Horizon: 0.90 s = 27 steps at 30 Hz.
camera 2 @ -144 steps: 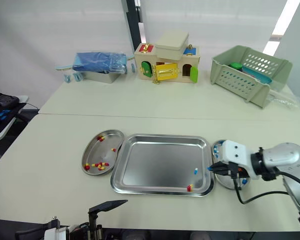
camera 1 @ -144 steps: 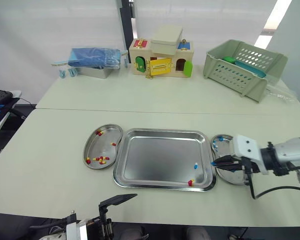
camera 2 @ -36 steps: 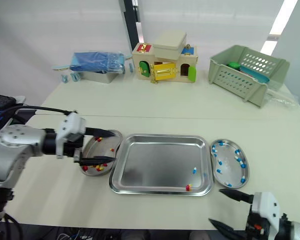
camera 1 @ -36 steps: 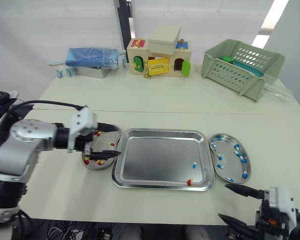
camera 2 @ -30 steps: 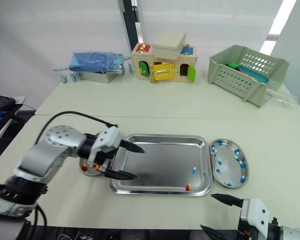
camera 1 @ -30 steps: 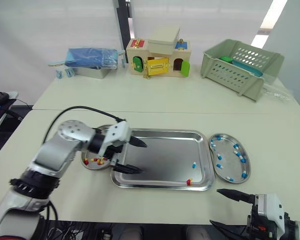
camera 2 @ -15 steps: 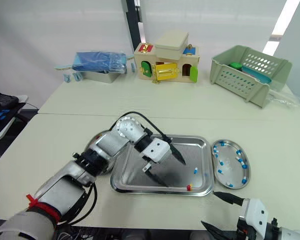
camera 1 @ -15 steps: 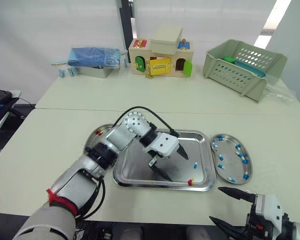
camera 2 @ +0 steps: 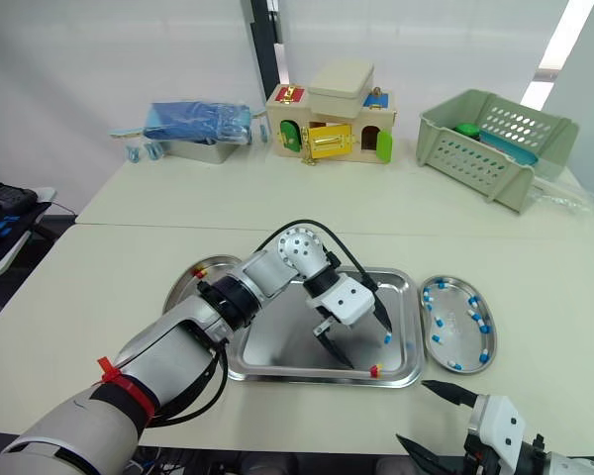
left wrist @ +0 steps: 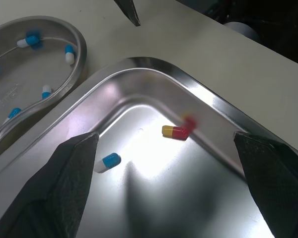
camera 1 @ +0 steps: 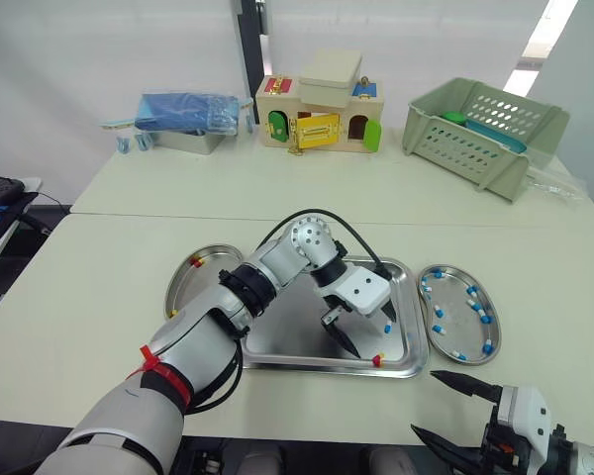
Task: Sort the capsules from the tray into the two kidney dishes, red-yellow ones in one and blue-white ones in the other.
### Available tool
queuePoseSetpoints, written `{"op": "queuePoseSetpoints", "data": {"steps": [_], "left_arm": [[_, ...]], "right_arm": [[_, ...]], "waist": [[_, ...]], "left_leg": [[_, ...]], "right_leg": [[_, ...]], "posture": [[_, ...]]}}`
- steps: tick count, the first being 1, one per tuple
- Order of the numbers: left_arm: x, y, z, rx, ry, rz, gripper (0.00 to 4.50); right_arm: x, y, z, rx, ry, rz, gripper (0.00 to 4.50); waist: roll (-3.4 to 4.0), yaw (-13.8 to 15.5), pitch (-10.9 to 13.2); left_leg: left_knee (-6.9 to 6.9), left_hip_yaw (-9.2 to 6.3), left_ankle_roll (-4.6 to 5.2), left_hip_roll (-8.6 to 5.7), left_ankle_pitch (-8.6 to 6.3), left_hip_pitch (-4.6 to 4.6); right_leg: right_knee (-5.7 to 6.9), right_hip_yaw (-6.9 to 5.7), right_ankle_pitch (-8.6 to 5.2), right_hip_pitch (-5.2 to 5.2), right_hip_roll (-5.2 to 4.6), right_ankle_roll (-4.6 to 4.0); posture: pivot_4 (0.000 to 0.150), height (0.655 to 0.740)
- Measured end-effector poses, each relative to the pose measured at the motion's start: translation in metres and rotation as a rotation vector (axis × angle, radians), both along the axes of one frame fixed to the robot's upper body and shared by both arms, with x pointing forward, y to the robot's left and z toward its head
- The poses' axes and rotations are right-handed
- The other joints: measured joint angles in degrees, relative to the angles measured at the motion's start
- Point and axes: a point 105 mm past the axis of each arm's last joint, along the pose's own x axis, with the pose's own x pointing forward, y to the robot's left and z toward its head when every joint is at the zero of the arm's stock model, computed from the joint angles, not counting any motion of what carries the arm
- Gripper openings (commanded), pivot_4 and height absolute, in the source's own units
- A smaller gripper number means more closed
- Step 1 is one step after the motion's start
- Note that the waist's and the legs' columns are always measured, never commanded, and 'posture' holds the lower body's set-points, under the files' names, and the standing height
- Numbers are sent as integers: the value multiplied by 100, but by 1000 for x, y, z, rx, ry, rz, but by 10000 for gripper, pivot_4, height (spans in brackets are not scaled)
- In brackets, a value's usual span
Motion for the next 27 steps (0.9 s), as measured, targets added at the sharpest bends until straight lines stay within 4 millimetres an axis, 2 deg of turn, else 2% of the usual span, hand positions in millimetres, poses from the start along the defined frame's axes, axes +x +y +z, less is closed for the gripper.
{"op": "queuePoseSetpoints", "data": {"steps": [5,9,12,17,20,27], "left_arm": [[-2,17,-2,15,127,158,45000],[-7,21,-7,21,168,254,45000],[-10,20,-1,-13,170,341,45000],[-19,4,1,-67,244,530,45000],[-28,-1,5,-86,241,586,45000],[-18,4,-5,-77,226,798,45000]], "right_arm": [[1,-1,0,-5,0,-11,44743],[-1,-1,-1,-5,9,-14,44743],[-1,-1,0,-6,7,-14,44743],[0,-1,0,-5,4,-14,44743],[1,-1,0,-5,0,-20,44743],[0,0,-1,0,8,-27,44743]], "waist": [[3,-33,-2],[4,-7,-2],[5,-9,-3],[6,16,-3],[9,10,-5],[15,20,-9]], "left_leg": [[-1,-6,0,1,0,-1],[9,-15,-1,0,1,-9],[10,-15,-1,0,1,-10],[14,-17,-1,-1,0,-12],[13,-17,-3,0,1,-10],[14,-15,-2,-1,1,-10]], "right_leg": [[2,-3,0,0,0,0],[1,-11,0,1,0,0],[1,-11,0,1,0,0],[2,-12,0,3,0,0],[2,-12,0,3,0,0],[3,-11,0,4,0,0]], "posture": [[1500,7400],[1500,7400],[1500,7400],[1500,7400],[1500,7400],[1500,7400]]}}
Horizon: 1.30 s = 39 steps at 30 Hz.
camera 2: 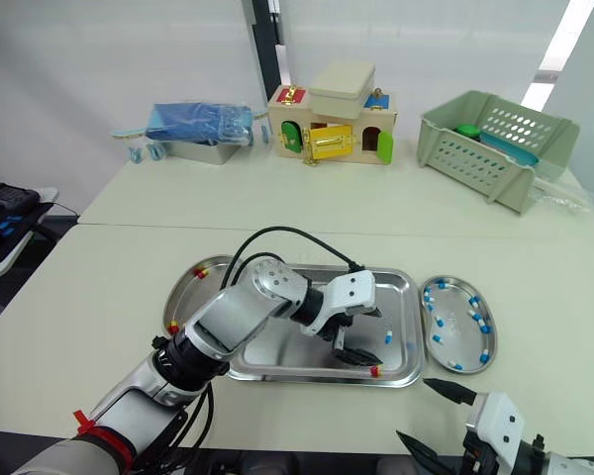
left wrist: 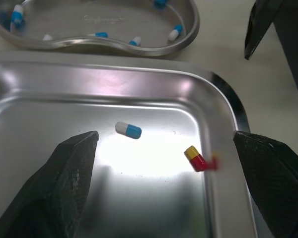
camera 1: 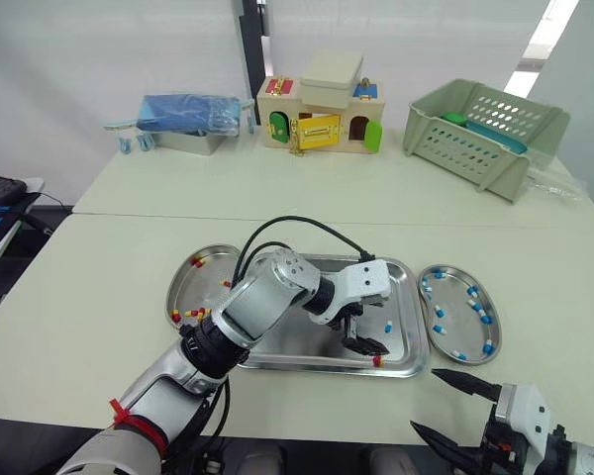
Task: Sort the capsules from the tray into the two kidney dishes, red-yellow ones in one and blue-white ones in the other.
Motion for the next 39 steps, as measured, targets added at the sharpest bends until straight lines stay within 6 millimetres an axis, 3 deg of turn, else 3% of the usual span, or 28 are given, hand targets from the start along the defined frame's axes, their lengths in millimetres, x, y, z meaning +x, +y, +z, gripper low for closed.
{"op": "queuePoseSetpoints", "data": {"steps": [3,4,10,17,28,39], "left_arm": [[4,2,-7,16,15,88,45000],[4,3,-9,20,18,107,43109],[3,-5,-5,-6,32,172,25639],[-10,-8,-1,-4,84,192,25639],[-26,-4,-13,82,103,146,25639],[-22,-8,-25,114,33,141,25639]], "right_arm": [[-2,-1,-1,-1,6,-5,44743],[-2,-1,-1,-2,7,-7,44949],[-2,-4,-1,-7,7,-23,45000],[-2,-4,0,-7,5,-39,45000],[-3,-1,-2,3,8,-40,45000],[-3,1,-2,12,0,-39,45000]], "waist": [[0,3,0],[0,1,0],[0,6,0],[1,6,-1],[1,9,-1],[1,8,-1]], "left_leg": [[0,0,0,0,0,0],[0,1,0,0,0,0],[0,1,-1,-1,0,-1],[0,2,-1,0,1,0],[0,2,-1,-1,1,0],[0,3,-1,-1,0,0]], "right_leg": [[0,0,0,0,0,0],[0,0,0,0,0,0],[0,0,0,0,-1,0],[0,2,0,0,-1,0],[-1,2,0,0,-2,0],[-1,3,0,0,-2,0]], "posture": [[1500,7400],[1500,7400],[1500,7400],[1500,7400],[1500,7400],[1500,7400]]}}
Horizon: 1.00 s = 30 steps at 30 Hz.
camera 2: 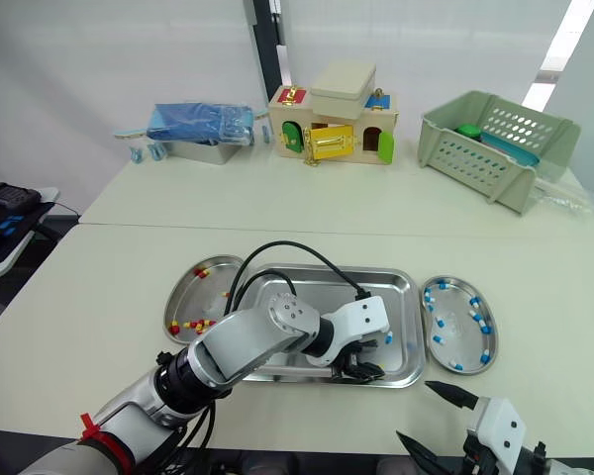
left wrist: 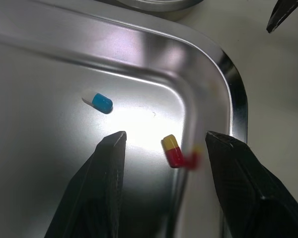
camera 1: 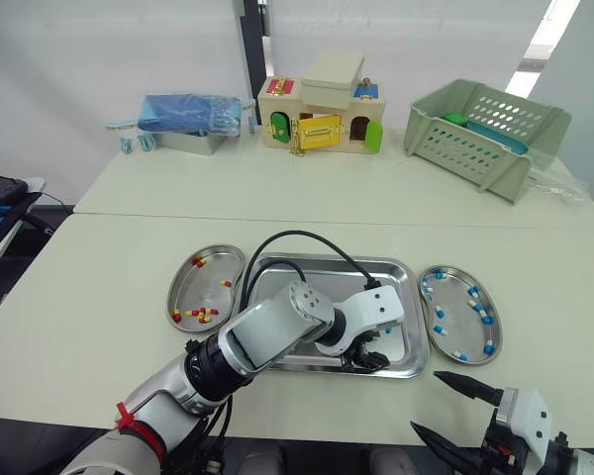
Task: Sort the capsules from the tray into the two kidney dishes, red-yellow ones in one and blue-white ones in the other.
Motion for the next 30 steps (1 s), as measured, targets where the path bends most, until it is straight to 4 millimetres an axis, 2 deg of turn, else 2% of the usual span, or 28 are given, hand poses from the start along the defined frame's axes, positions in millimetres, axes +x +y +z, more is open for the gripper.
{"op": "queuePoseSetpoints", "data": {"steps": [23,30], "left_arm": [[14,-2,-5,33,-131,-27,25639],[12,-1,-5,28,-120,-58,25639]], "right_arm": [[8,1,2,5,-19,-30,45000],[9,1,2,5,-20,-31,45000]], "waist": [[2,0,-1],[2,-2,-1]], "left_leg": [[0,0,0,-1,0,1],[0,0,0,-1,0,0]], "right_leg": [[0,0,0,0,0,0],[0,0,0,0,0,0]], "posture": [[1500,7400],[1500,7400]]}}
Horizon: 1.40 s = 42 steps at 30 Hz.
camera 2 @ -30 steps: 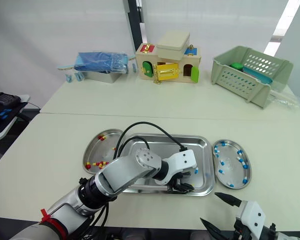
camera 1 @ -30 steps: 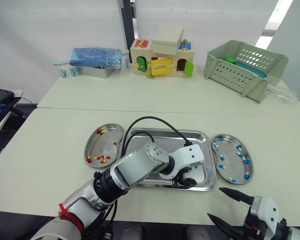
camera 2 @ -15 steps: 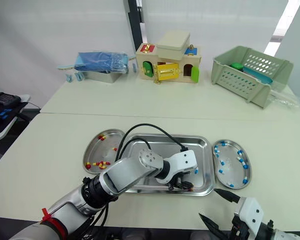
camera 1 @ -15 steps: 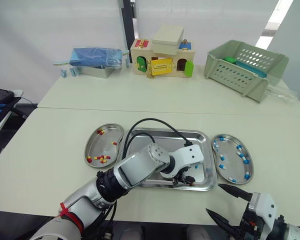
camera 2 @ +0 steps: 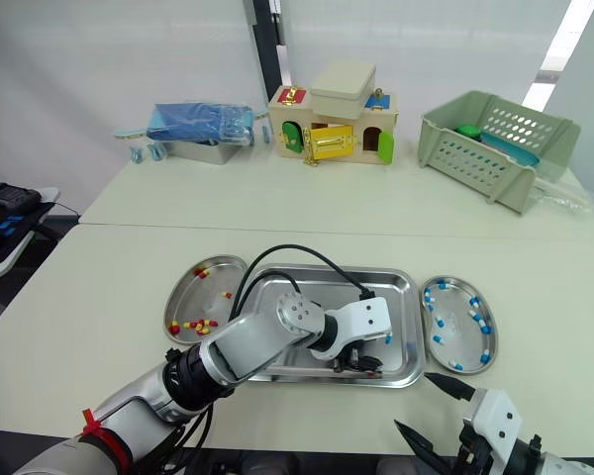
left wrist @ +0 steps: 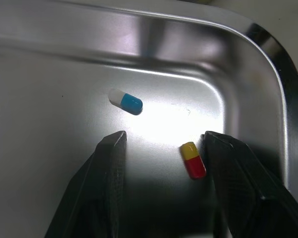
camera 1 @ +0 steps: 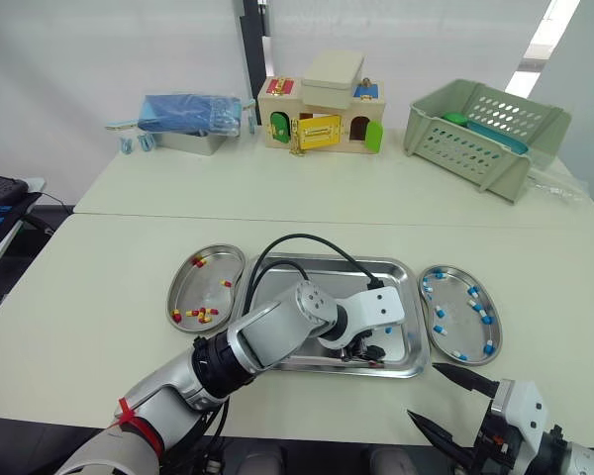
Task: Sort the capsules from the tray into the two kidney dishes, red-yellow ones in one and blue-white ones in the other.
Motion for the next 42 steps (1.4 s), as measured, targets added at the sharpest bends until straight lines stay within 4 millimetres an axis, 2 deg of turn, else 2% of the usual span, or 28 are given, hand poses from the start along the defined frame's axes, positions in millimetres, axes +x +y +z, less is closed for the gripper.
{"op": "queuePoseSetpoints", "data": {"steps": [12,24,34,37,42], "left_arm": [[-3,2,6,-27,-51,-125,25639],[0,3,-3,6,-78,-230,25639],[3,1,-4,9,-68,-222,25639],[2,1,-4,11,-65,-226,20144],[-3,3,-6,12,-50,-244,4542]], "right_arm": [[2,0,1,1,-7,1,45000],[0,2,-1,6,3,0,45000],[0,2,-2,8,6,-8,45000],[0,2,-2,8,6,-9,45000],[0,2,-1,8,5,-10,45000]], "waist": [[0,1,0],[1,3,-1],[4,6,-4],[4,3,-4],[6,1,-5]], "left_leg": [[0,0,0,-1,0,0],[0,-1,1,-1,-1,0],[1,-1,2,-1,-1,1],[1,-1,2,-1,-1,1],[1,-1,2,-1,-1,2]], "right_leg": [[0,0,0,0,0,0],[0,-1,0,1,0,0],[0,-2,0,2,-1,0],[0,-2,0,2,0,0],[1,-1,0,2,0,0]], "posture": [[1500,7400],[1500,7400],[1500,7400],[1500,7400],[1500,7400]]}}
